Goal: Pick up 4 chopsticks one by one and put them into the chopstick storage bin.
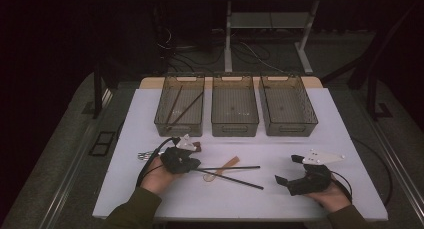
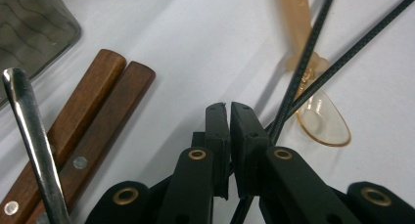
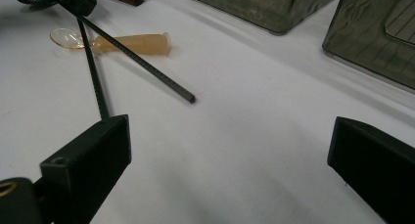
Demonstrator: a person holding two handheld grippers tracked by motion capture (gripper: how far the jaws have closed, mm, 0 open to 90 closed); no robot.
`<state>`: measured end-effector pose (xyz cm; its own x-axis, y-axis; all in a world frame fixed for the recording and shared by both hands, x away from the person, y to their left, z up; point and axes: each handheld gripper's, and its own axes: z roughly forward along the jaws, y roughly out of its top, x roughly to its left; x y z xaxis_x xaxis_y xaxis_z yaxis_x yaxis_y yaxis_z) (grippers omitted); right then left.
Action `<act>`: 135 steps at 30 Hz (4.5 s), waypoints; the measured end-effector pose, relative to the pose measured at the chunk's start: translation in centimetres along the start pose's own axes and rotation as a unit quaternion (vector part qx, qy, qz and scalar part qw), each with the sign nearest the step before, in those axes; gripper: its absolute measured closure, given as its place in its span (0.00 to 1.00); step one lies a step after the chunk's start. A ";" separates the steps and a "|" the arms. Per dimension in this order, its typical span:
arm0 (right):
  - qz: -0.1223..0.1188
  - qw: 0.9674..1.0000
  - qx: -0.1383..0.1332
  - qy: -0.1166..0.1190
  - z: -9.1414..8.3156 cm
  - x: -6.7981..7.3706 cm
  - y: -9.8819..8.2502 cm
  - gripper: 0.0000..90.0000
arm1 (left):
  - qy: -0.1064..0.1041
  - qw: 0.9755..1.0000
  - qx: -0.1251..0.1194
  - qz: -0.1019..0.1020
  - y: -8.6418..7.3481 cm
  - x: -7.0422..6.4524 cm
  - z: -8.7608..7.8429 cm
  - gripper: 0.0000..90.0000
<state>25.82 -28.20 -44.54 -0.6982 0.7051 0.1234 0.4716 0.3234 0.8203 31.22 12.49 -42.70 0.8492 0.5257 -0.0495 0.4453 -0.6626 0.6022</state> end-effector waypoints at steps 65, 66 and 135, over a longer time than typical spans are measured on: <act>-0.004 1.000 0.000 0.001 0.0 0.1 0.0 0.02 | -0.050 0.998 -0.009 0.025 -1.2 -2.3 -0.3 0.91; -0.003 1.000 0.000 0.001 0.0 0.0 0.0 0.02 | -0.051 0.998 -0.009 0.027 -1.1 -2.3 -0.3 0.92; -0.003 1.000 0.005 0.005 0.2 0.2 0.0 0.02 | 0.024 0.988 -0.144 -0.047 -3.0 2.4 -8.0 0.96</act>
<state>25.83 -27.96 -44.60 -0.7067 0.6967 0.1235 0.4720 0.3341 0.8158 29.63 19.96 -38.26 0.7909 0.6064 -0.0822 0.4164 -0.4350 0.7983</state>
